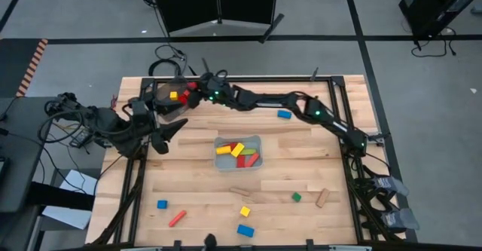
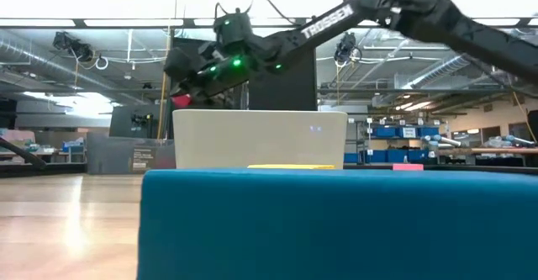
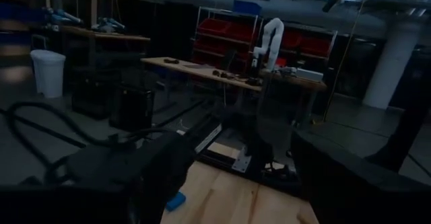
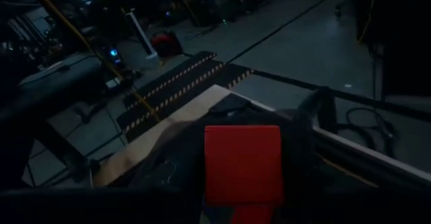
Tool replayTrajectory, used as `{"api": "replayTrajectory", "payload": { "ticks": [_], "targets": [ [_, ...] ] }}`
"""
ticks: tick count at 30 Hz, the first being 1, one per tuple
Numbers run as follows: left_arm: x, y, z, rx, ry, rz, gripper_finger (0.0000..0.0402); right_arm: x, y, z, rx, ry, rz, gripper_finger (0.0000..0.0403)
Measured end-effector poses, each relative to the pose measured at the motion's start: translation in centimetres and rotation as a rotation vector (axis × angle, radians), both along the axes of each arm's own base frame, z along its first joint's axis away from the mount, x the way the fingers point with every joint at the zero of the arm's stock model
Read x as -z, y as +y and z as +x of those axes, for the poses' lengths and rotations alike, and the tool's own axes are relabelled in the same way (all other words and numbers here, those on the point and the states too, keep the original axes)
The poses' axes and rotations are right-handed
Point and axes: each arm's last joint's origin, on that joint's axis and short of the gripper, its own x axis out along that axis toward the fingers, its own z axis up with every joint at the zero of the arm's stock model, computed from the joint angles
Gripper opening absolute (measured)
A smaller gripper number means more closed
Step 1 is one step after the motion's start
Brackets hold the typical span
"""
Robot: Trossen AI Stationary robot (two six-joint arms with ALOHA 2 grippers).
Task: Sort blocks by size
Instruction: Put the red cube block into the black bin, then put the orange rectangular block into the gray bin
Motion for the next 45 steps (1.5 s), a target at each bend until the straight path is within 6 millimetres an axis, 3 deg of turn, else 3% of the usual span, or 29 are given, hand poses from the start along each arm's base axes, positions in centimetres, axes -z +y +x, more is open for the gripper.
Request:
{"api": "replayTrajectory", "payload": {
  "ticks": [6, 13, 15, 20, 23, 25, 29, 33, 38, 41, 45],
  "targets": [
    [0.0, 0.0, 0.0, 0.0, 0.004, 0.002, 0.0296, 1.5, -1.1, 2.4, -0.048, -0.022, 0.037, 0.0145],
    [0.1, 0.0, 0.0, 0.001, 0.008, 0.003, 0.0296, 3.2, -2.6, 1.8, -0.05, -0.042, 0.141, 0.0147],
    [0.1, 0.0, 0.0, 0.001, 0.009, 0.003, 0.0296, 3.2, -2.6, 1.8, -0.05, -0.042, 0.141, 0.0184],
    [0.1, 0.0, 0.0, 0.001, 0.007, -0.001, 0.0296, 3.0, -2.7, 1.8, -0.125, -0.039, 0.124, 0.0328],
    [0.1, 0.0, 0.0, 0.001, 0.007, -0.001, 0.0296, 2.7, -2.6, 1.8, -0.178, -0.052, 0.112, 0.0379],
    [0.1, 0.0, 0.0, 0.002, 0.007, -0.004, 0.0296, 2.3, -2.5, 1.9, -0.217, -0.062, 0.088, 0.0392],
    [0.5, 0.0, 0.1, 0.005, 0.03, -0.03, 0.0295, -0.3, -0.5, 2.0, -0.297, -0.056, -0.018, 0.0384],
    [1.2, -0.1, 0.1, 0.01, 0.082, -0.047, 0.0296, -3.7, 1.5, 1.7, -0.258, -0.011, -0.145, 0.036],
    [2.1, -0.1, 0.0, 0.003, 0.138, -0.081, 0.0296, -4.9, 2.9, 0.3, -0.177, 0.045, -0.223, 0.0317],
    [2.5, -0.2, -0.1, 0.008, 0.165, -0.099, 0.0295, -5.5, 3.9, -2.0, -0.136, 0.016, -0.254, 0.0284],
    [3.6, -0.6, 0.0, 0.027, 0.245, -0.122, 0.0295, -5.1, 5.7, -7.5, -0.126, -0.043, -0.276, 0.0245]
  ]
}}
